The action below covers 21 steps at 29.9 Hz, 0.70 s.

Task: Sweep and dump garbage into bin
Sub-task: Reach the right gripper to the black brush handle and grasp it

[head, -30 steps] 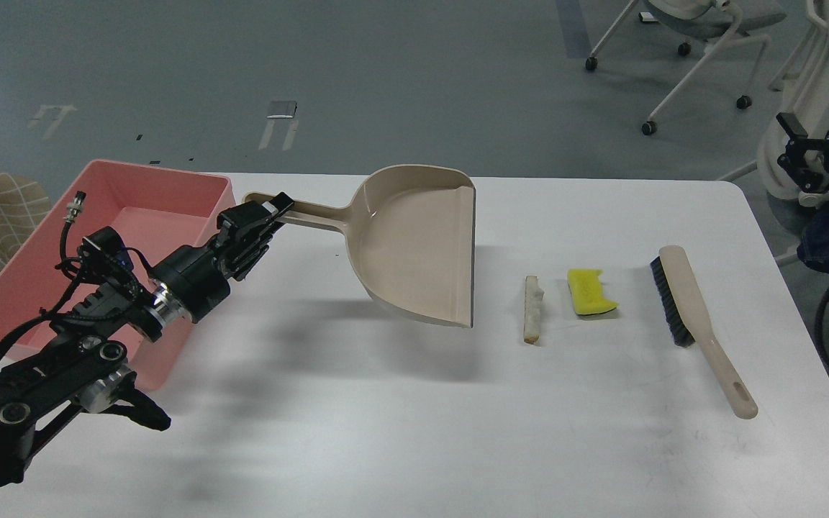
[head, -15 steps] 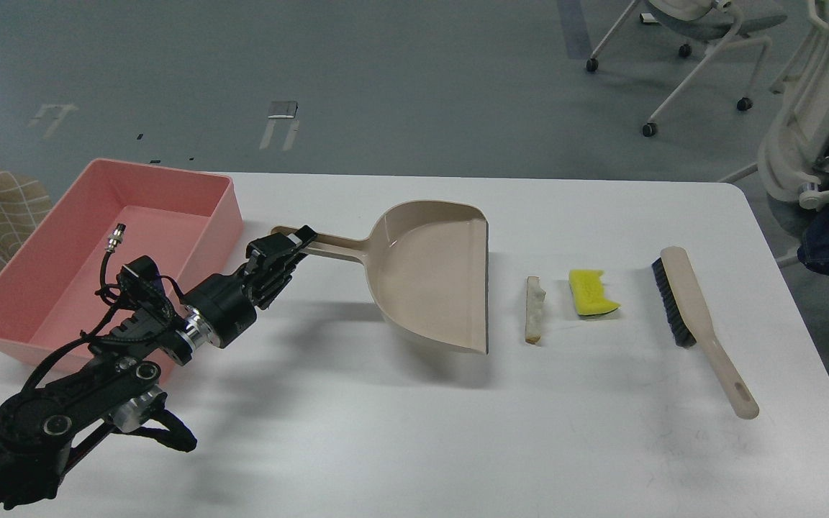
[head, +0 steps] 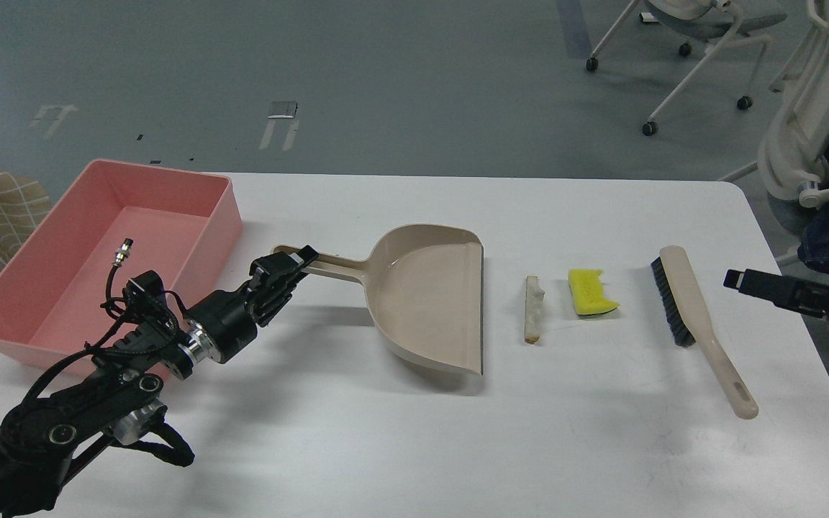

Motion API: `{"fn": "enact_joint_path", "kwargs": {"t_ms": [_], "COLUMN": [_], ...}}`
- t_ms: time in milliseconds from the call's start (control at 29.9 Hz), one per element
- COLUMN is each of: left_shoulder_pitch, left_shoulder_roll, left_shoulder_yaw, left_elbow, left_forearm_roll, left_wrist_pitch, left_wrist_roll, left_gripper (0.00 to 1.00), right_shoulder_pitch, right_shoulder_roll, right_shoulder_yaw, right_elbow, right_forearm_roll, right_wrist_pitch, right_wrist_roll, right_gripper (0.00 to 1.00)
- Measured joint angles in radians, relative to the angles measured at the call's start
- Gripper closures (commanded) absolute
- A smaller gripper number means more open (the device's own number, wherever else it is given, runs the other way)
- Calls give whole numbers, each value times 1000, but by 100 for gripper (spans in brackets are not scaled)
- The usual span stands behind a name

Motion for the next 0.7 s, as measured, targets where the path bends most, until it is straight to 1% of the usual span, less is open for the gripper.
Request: {"fn": "enact_joint_path", "kwargs": {"t_ms": [67,234,301,435,569,602,669,702], "left_shoulder_pitch": [0,0,0,0,2,4,9,11], "left_shoulder_roll": [-1,-4,-5,-7,-8,-8,-8,-8], "left_shoulder_yaw": [0,0,1,3,4,4,4,4], "left_elbow": [6,1,-1,2,8,9,10,10], "left_forearm_roll": [0,-5,-6,-6,-6,-6,-7,-7], "left_wrist_pitch": [0,0,-1,-1,-1,-1,-1,-1], "left_wrist_roll": [0,0,3,3,3,3,3,3], "left_gripper": [96,96,96,96,96,96,96,96], "right_shoulder_pitch": [-19,-65,-74,-81,-82,-82,-82,-82], "right_shoulder_roll": [4,21,40,84,116,126,141,144], "right_shoulder_yaw": [-4,-7,-7,-7,-7,-7,-7,-7], "right_elbow": [4,29,31,31,29,29,29,28], "right_forearm_roll": [-10,-15,-18,-51,-69,-70,-73,-74], "right_wrist_pitch": [0,0,0,0,0,0,0,0], "right_wrist_roll": [-34,-136,-158,-171,-173,-173,-175,-175], "right_gripper": [0,0,0,0,4,7,10,15]}}
